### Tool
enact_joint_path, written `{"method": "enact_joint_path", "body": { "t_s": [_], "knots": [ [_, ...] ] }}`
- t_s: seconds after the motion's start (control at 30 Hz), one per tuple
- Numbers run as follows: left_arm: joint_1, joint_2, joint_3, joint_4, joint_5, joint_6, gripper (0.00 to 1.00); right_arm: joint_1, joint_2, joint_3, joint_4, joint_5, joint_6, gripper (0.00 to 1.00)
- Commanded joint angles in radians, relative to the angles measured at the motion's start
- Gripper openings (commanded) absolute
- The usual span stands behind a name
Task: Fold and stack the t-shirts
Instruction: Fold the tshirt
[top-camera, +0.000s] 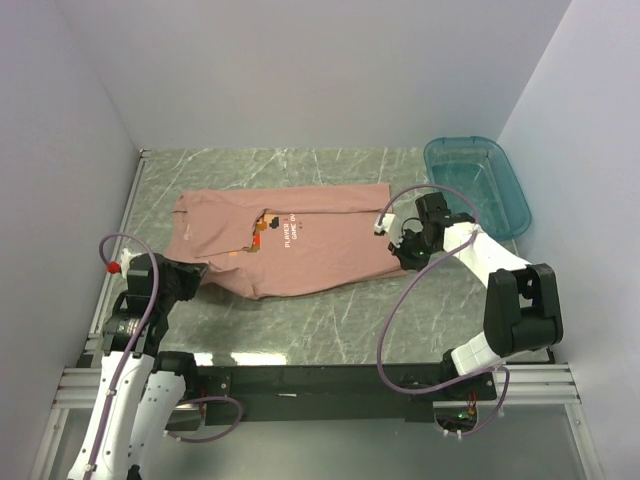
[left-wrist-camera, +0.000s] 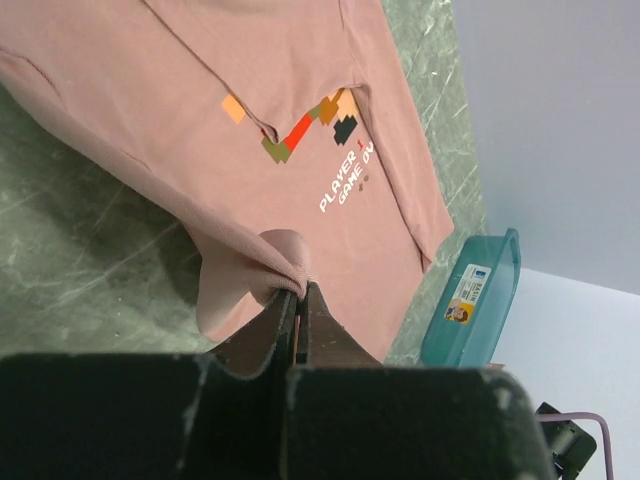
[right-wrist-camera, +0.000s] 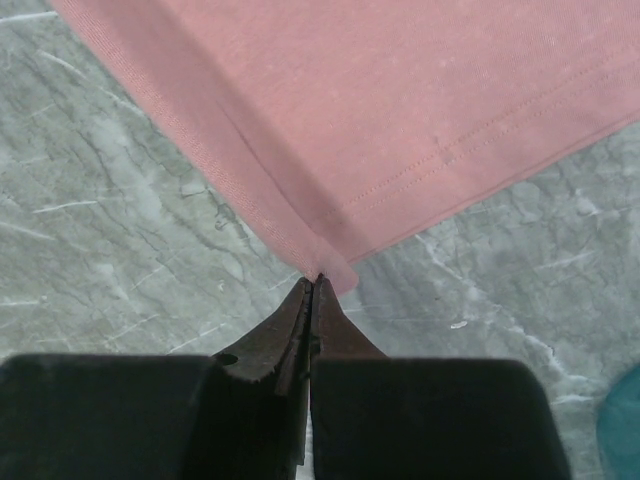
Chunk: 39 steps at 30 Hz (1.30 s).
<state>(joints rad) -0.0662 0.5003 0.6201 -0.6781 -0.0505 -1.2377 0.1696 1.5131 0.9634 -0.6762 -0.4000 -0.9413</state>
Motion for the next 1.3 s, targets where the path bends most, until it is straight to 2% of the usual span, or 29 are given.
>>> {"method": "enact_joint_path", "body": {
  "t_s": [0.0, 0.13, 0.2, 0.23, 0.33, 0.47, 0.5, 0.53, 0.6, 0.63, 0.77, 0.9, 0.93, 1.07, 1.27],
  "knots": [
    [-0.001, 0.006, 0.050, 0.071, -0.002, 0.033, 0.00, -0.016, 0.010, 0.029, 0.013, 0.010, 0.030, 0.00],
    [-0.001, 0.007, 0.049, 0.075, 0.027, 0.064, 0.00, -0.022, 0.015, 0.043, -0.049, -0.016, -0.010, 0.01],
    [-0.001, 0.001, 0.040, 0.066, 0.067, 0.078, 0.00, -0.022, 0.001, 0.055, -0.118, -0.062, -0.054, 0.11],
    [-0.001, -0.003, 0.033, 0.051, 0.083, 0.090, 0.00, -0.018, -0.007, 0.070, -0.141, -0.077, -0.068, 0.28],
    [-0.001, -0.035, 0.010, 0.011, 0.129, 0.101, 0.00, 0.028, -0.033, 0.113, -0.213, -0.144, -0.091, 0.41],
    [-0.001, -0.097, -0.017, -0.064, 0.150, 0.103, 0.00, 0.207, -0.024, 0.171, -0.209, -0.192, -0.015, 0.44],
    [-0.001, -0.106, -0.020, -0.069, 0.156, 0.104, 0.00, 0.252, 0.002, 0.188, -0.185, -0.204, 0.007, 0.44],
    [-0.001, -0.115, -0.023, -0.072, 0.170, 0.107, 0.00, 0.348, 0.022, 0.207, -0.163, -0.232, 0.033, 0.44],
    [-0.001, -0.134, -0.031, -0.071, 0.185, 0.118, 0.00, 0.430, 0.097, 0.282, -0.088, -0.276, 0.125, 0.45],
    [-0.001, -0.140, -0.034, -0.069, 0.202, 0.125, 0.00, 0.505, 0.131, 0.360, -0.071, -0.328, 0.183, 0.46],
    [-0.001, -0.175, -0.043, -0.075, 0.253, 0.161, 0.00, 0.640, 0.313, 0.596, 0.010, -0.451, 0.332, 0.54],
    [-0.001, -0.221, -0.052, -0.107, 0.271, 0.178, 0.00, 0.726, 0.528, 0.836, 0.066, -0.487, 0.441, 0.57],
    [-0.001, -0.233, -0.057, -0.119, 0.276, 0.184, 0.00, 0.741, 0.559, 0.904, 0.067, -0.481, 0.444, 0.57],
    [-0.001, -0.252, -0.062, -0.150, 0.276, 0.190, 0.00, 0.771, 0.659, 1.000, 0.035, -0.462, 0.357, 0.58],
    [-0.001, -0.253, -0.079, -0.147, 0.281, 0.195, 0.00, 0.804, 0.693, 0.988, -0.036, -0.458, 0.197, 0.59]
  ]
}}
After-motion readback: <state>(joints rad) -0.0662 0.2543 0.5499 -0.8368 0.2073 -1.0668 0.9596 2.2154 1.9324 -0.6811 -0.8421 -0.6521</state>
